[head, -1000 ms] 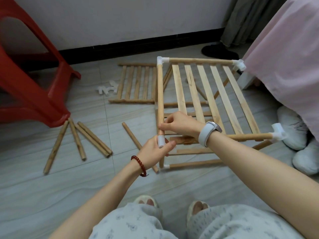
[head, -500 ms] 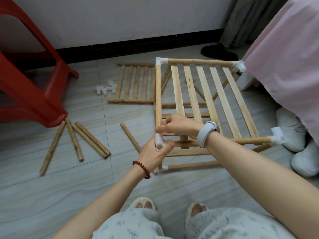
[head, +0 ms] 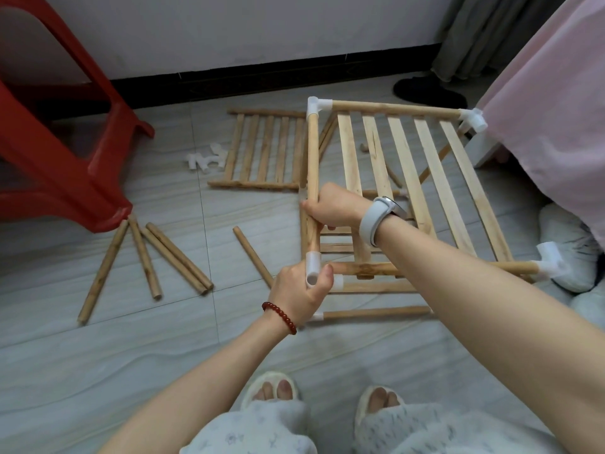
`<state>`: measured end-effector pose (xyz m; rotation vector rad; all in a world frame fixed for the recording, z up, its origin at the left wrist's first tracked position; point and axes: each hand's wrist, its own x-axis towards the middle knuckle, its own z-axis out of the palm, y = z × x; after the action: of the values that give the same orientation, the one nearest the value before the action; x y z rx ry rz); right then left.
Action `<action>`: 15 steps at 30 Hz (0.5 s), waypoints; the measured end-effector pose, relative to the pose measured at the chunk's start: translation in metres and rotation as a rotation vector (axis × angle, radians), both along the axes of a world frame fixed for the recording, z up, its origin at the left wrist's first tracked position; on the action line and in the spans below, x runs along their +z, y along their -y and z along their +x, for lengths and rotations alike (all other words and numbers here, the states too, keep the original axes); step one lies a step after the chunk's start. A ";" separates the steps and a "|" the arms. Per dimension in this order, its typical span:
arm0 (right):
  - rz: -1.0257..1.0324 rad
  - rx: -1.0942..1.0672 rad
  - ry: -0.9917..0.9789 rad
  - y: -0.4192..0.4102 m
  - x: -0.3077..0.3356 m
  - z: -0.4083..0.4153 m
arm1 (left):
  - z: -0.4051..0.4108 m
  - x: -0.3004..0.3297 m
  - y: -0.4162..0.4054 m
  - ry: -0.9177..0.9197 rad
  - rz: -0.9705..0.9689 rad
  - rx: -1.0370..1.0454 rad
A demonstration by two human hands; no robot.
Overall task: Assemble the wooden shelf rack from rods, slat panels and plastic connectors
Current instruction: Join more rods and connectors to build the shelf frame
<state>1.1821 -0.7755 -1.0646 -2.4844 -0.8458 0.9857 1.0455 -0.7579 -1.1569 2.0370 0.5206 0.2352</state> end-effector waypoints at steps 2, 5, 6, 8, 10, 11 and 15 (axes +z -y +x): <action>0.006 0.017 0.004 0.000 -0.003 -0.001 | 0.003 -0.005 -0.001 0.013 0.020 -0.014; 0.043 -0.026 0.007 0.001 -0.013 -0.001 | 0.008 -0.013 -0.003 0.049 0.083 -0.010; 0.053 -0.050 0.008 0.001 -0.016 -0.001 | 0.008 -0.015 -0.002 0.074 0.113 0.003; 0.063 -0.080 0.014 0.002 -0.021 -0.001 | 0.009 -0.016 0.000 0.123 0.165 0.034; 0.066 -0.085 0.036 0.002 -0.023 -0.002 | 0.008 -0.018 0.002 0.160 0.189 0.080; 0.066 -0.081 0.050 0.002 -0.023 -0.003 | 0.008 -0.018 0.004 0.180 0.206 0.107; 0.084 -0.076 0.038 0.003 -0.025 -0.007 | 0.011 -0.022 0.007 0.216 0.284 0.185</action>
<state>1.1752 -0.7781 -1.0898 -2.4523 -0.7816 0.8622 1.0561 -0.7653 -1.1793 2.2027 0.5648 0.6663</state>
